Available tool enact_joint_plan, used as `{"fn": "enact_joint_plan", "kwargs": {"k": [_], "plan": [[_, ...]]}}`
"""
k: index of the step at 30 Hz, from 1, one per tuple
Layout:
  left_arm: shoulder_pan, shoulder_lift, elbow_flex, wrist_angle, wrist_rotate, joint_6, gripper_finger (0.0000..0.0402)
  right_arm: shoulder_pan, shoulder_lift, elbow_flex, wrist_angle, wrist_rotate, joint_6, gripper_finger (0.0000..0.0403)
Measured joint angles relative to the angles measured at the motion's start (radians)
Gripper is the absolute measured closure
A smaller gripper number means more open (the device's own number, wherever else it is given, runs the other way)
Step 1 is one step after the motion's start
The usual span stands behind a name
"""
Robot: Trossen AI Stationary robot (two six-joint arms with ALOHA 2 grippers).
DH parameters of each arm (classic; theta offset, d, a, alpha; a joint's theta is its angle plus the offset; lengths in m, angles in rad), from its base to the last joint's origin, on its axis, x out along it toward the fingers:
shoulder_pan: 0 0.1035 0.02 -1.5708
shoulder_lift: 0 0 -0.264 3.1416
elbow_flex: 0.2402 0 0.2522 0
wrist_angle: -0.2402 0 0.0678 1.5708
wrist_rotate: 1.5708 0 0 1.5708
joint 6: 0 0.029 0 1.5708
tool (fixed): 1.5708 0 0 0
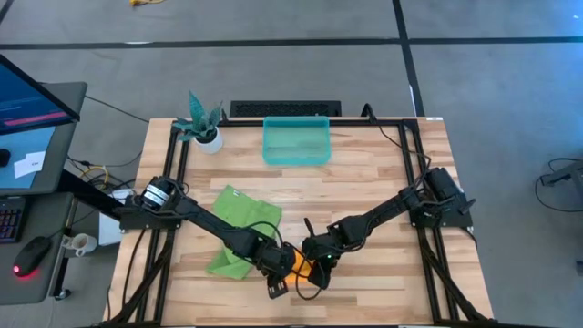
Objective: Roll microfiber towels into tight, uniform cylinder then place into a basket
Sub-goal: Roll the orange microfiber cloth
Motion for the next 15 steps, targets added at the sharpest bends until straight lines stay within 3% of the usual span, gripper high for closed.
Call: {"fn": "enact_joint_plan", "kwargs": {"k": [11, 15], "plan": [[-0.002, 0.0, 0.0, -0.008, 0.0, 0.068, 0.0281, 0.0, 0.0, -0.001, -0.009, -0.001, 0.002, 0.0365], [-0.013, -0.005, -0.001, -0.011, -0.093, 0.111, 0.0273, 0.0, -0.002, -0.002, -0.017, -0.014, 0.002, 0.0365]]}}
